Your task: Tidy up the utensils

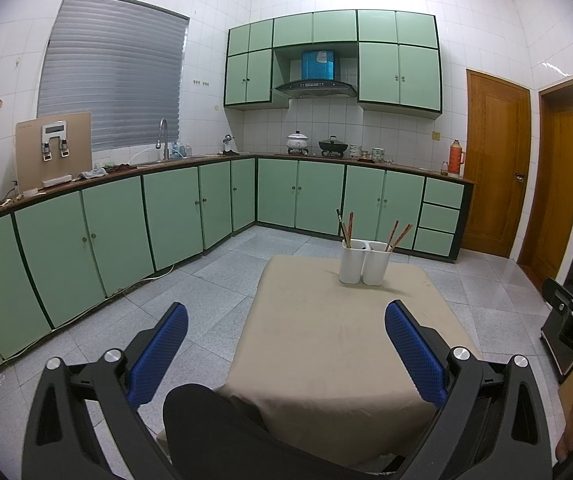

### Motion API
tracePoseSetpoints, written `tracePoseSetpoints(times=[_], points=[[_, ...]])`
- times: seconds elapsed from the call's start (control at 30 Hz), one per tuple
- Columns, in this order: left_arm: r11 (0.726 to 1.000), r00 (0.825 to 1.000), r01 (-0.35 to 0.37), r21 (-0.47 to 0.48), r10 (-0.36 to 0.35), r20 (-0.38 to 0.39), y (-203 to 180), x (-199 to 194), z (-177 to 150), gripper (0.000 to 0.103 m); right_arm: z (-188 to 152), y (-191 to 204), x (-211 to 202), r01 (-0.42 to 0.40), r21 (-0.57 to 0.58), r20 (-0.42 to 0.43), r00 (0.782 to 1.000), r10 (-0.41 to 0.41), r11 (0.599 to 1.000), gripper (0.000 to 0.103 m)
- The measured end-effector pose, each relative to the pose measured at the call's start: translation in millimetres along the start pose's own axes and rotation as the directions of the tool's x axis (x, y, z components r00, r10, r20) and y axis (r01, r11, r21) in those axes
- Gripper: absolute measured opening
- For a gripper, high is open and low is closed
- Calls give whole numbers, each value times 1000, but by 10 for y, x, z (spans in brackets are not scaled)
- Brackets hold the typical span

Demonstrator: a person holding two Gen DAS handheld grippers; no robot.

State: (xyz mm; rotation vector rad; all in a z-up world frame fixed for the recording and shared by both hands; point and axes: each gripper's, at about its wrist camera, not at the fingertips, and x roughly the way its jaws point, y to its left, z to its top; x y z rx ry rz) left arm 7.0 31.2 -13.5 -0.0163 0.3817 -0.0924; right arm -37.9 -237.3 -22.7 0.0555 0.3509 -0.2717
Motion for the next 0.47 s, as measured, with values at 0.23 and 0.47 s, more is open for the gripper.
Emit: tracePoseSetpoints(times=[0.23,0.47], points=[[1000,1000,-3,0,3,2,9,6,4,97,5,-3,3,0,0,0,1000,0,1000,97],[1000,1000,-11,-7,11,13,8,-8,17,97,-4,2,4,1,0,1,1000,-1,1000,97]])
